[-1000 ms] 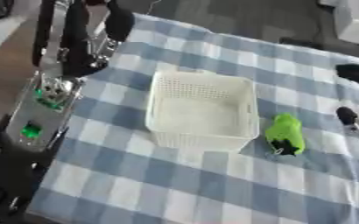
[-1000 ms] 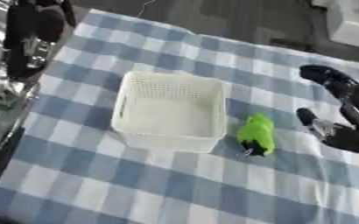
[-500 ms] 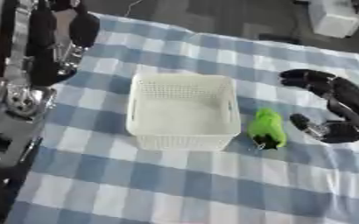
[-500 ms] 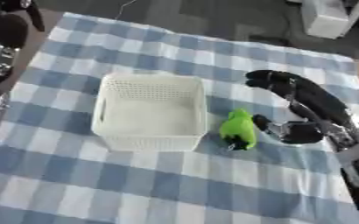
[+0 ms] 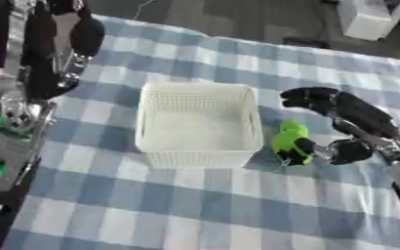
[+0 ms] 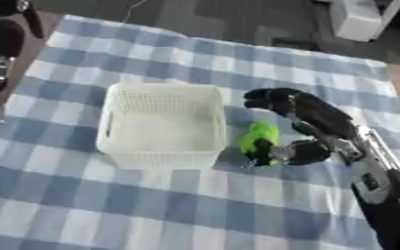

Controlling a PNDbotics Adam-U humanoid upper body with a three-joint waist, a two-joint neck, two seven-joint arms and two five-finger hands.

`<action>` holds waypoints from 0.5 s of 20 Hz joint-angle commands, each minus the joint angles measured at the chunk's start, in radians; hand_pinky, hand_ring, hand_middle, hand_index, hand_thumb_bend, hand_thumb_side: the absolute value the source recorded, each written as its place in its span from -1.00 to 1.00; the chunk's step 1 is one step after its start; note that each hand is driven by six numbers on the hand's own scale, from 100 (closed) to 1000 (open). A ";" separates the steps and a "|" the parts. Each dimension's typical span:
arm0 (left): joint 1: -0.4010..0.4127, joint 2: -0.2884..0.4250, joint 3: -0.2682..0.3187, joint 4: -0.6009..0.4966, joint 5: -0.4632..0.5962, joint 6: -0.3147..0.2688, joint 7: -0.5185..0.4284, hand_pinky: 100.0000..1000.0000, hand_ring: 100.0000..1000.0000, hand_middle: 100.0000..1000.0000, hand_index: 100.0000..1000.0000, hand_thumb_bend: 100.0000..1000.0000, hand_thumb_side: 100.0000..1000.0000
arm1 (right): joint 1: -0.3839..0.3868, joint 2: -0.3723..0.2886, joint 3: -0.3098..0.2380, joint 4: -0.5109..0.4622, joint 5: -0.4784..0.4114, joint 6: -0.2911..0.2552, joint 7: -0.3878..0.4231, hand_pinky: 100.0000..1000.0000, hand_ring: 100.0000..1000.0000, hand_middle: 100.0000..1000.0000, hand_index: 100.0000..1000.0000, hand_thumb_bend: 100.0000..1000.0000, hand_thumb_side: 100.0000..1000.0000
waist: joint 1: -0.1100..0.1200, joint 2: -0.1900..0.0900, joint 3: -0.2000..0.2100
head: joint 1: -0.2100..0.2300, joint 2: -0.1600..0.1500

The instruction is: Pick up objects on the table and place them in the box.

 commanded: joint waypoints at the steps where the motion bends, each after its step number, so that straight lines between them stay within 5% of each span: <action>1: -0.009 0.004 0.002 -0.017 0.003 0.000 -0.002 -0.70 0.66 0.88 1.00 -0.07 0.46 | -0.019 -0.003 0.001 -0.001 0.014 -0.006 0.009 0.58 0.65 0.75 0.78 -0.67 0.52 | 0.007 -0.011 0.002 | 0.002 -0.001; 10: -0.015 0.004 0.002 -0.017 0.009 0.000 -0.002 -0.68 0.66 0.88 1.00 -0.07 0.46 | -0.013 0.011 0.001 0.021 0.046 -0.012 0.020 0.58 0.66 0.75 0.83 -0.67 0.34 | 0.006 -0.015 0.008 | 0.015 -0.001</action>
